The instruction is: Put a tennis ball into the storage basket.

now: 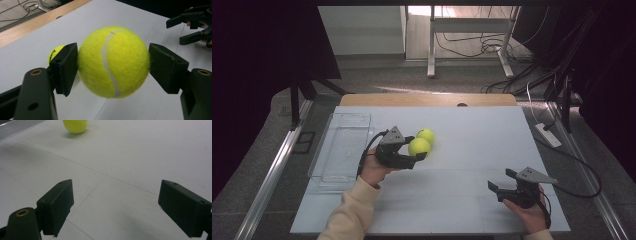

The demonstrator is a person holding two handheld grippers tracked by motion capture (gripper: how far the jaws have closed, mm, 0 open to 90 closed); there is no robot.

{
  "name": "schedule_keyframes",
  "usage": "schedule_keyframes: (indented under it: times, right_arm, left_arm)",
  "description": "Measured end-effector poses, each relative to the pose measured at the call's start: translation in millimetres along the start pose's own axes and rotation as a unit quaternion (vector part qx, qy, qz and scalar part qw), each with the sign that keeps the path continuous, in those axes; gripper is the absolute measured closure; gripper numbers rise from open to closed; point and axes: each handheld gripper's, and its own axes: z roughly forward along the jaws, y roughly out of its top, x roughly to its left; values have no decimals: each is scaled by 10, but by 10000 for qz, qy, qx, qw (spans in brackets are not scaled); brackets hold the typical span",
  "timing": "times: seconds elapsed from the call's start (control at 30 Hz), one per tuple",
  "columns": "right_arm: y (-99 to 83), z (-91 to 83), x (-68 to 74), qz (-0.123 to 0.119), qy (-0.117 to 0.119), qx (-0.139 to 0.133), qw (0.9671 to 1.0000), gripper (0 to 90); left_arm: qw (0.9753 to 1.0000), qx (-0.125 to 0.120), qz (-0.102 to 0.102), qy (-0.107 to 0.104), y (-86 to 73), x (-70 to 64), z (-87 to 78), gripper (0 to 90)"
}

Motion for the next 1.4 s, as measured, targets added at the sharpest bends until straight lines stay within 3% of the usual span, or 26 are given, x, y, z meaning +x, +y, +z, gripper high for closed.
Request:
schedule_keyframes:
  times: [0.7, 1.13, 1.4]
  right_arm:
    - [-4, -6, 3, -6, -12, -11, 10000, 133]
    - [-3, 2, 7, -8, -1, -3, 10000, 133]
    - [-3, -4, 5, -11, -12, -16, 10000, 133]
  left_arm:
    - [9988, -343, -140, 312, 32, 123, -292, 276]
    - [9966, -509, -226, 613, 19, 230, -478, 276]
    - [9955, -591, -276, 694, 12, 260, -550, 276]
